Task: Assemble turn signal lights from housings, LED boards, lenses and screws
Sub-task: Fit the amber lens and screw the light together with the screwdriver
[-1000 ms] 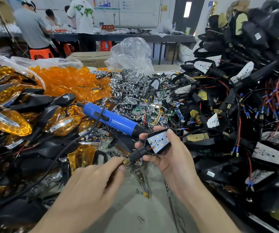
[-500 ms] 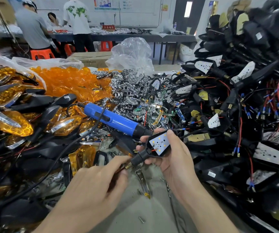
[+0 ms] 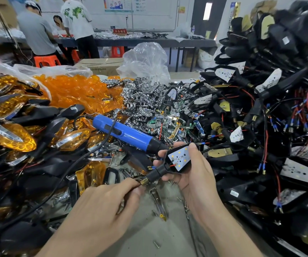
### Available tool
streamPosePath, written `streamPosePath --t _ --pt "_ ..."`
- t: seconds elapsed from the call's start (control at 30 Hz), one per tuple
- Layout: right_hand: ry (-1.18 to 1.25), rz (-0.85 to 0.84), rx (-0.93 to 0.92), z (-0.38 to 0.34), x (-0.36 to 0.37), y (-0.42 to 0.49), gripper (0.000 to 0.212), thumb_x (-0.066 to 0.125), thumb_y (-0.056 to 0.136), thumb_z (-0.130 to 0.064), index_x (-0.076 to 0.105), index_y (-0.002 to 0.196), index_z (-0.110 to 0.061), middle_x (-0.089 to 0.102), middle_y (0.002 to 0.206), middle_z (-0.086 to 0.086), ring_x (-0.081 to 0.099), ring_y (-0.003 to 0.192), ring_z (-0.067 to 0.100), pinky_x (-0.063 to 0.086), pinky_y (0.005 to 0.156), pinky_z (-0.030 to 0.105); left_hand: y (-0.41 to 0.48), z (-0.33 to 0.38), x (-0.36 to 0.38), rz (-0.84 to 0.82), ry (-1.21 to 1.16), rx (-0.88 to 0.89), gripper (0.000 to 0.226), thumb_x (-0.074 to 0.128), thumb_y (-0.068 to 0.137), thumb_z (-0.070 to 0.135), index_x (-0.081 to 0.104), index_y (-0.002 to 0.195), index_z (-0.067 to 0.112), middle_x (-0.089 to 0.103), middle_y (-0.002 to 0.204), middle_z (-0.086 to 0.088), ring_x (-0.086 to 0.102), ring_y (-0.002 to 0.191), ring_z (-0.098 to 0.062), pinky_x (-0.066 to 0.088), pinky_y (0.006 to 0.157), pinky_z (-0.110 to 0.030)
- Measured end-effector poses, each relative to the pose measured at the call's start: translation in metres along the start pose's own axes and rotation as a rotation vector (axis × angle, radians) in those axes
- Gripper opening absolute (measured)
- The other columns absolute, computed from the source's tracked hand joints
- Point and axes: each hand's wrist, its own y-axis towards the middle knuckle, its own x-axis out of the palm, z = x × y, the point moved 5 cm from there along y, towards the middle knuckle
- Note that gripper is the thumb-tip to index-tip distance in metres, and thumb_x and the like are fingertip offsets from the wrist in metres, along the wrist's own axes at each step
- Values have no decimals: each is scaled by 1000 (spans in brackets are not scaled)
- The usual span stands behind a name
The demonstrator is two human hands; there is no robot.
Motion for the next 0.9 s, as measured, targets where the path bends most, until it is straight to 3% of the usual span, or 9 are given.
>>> streamPosePath --t 0.13,0.27,0.5,0.7,0.9 --pt "5 7 -1 1 -2 1 39 40 102 -41 59 108 -7 75 92 24 76 77 37 56 47 28 -1 0 2 8 -15 14 50 16 93 62 60 100 41 58 63 13 56 57 -11 33 46 -21" --pt "7 5 -7 0 -2 1 44 45 94 -45 59 109 -6 75 92 23 76 78 37 57 48 28 -1 0 3 3 -6 26 53 12 93 62 59 101 38 59 64 11 58 60 -13 40 49 -25" --pt "5 1 -14 -1 -1 1 39 38 103 -40 58 108 -7 76 91 23 76 76 35 56 48 28 0 1 3 -14 -14 15 33 16 96 60 44 86 47 56 59 11 56 55 -13 37 45 -24" --pt "-35 21 -21 1 -3 3 40 33 109 -37 59 107 -8 76 90 22 76 75 35 55 46 27 0 1 3 -12 -6 27 41 16 96 60 52 92 41 57 59 11 56 54 -12 38 45 -26" --pt "-136 70 -72 3 -9 3 41 30 112 -36 61 104 -10 76 83 19 75 70 32 52 45 26 -1 2 6 -16 -27 30 34 17 96 59 46 87 45 58 58 9 55 54 -13 37 47 -24"
